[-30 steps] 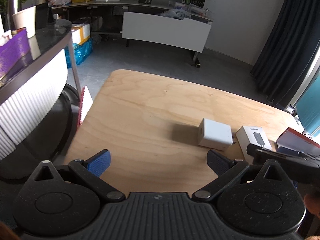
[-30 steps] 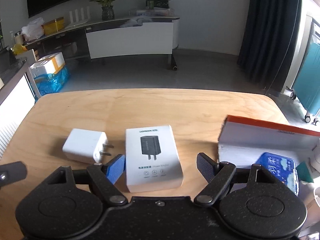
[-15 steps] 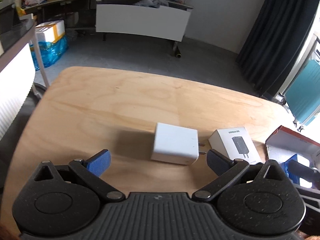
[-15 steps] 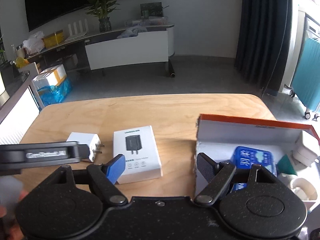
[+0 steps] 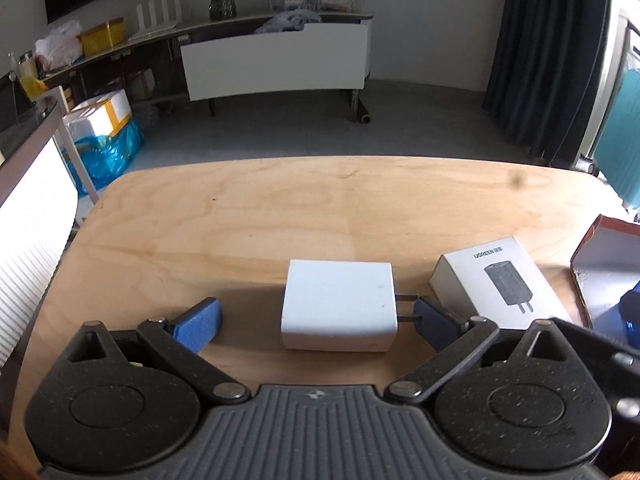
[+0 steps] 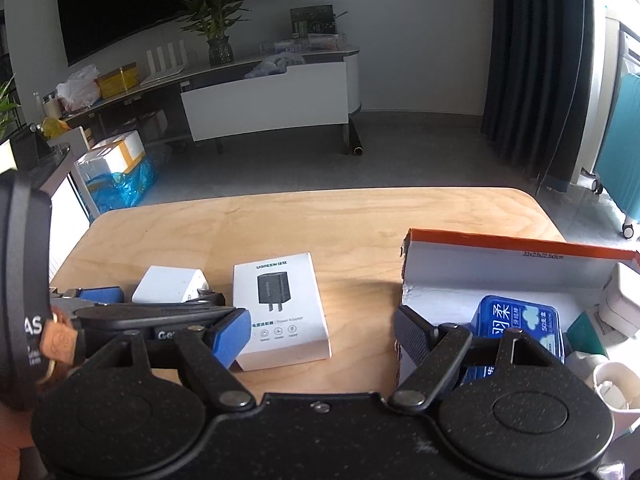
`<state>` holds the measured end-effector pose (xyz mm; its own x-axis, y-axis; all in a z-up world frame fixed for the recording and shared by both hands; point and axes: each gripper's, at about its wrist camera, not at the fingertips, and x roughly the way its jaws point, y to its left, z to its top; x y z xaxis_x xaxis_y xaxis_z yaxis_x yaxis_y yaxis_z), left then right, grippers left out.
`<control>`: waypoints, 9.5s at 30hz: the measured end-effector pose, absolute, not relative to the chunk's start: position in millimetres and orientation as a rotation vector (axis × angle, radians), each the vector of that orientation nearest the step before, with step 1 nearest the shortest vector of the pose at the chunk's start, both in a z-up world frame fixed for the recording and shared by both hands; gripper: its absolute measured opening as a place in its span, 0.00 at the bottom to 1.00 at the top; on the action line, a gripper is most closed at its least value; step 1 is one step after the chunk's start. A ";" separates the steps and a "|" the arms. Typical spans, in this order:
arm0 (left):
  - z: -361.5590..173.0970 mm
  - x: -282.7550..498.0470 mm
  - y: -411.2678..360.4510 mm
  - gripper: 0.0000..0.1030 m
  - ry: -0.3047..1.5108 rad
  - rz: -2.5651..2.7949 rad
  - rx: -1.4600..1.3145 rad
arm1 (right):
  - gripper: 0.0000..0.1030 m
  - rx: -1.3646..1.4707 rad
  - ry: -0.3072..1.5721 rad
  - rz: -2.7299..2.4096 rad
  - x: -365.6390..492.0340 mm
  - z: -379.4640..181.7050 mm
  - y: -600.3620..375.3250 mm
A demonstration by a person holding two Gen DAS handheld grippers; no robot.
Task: Organize rigid objects
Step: 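Grasp the white wall adapter with the left tool while the right tool grasps the UGREEN box, then carry the white adapter with the left tool while the right tool carries the UGREEN box to the tray, then hold the adapter over the tray with the left tool while the right tool positions the box above it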
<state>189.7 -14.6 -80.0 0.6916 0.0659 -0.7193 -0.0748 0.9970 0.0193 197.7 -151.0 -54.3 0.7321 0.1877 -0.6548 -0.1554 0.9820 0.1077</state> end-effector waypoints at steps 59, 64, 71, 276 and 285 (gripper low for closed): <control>-11.4 62.0 7.7 0.64 0.674 0.137 -0.123 | 0.68 0.002 0.651 0.297 99.7 0.7 -130.7; -5.5 44.8 2.3 0.64 0.657 0.122 -0.124 | 0.68 0.013 0.642 0.295 73.3 5.3 -141.0; -2.6 26.3 -7.8 0.64 0.647 0.105 -0.129 | 0.68 0.018 0.636 0.285 44.5 7.2 -150.8; -13.2 66.9 -200.8 0.64 0.750 -0.322 0.001 | 0.69 0.146 0.611 -0.032 36.6 7.1 -347.6; -13.4 64.3 -205.2 0.64 0.748 -0.333 0.008 | 0.69 0.145 0.610 -0.030 38.6 9.4 -348.0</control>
<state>64.3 -205.2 -13.4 0.6829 -0.2947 -0.6684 0.3001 0.9474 -0.1111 38.6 -348.0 9.4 0.8193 0.0142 -0.5732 0.0711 0.9895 0.1262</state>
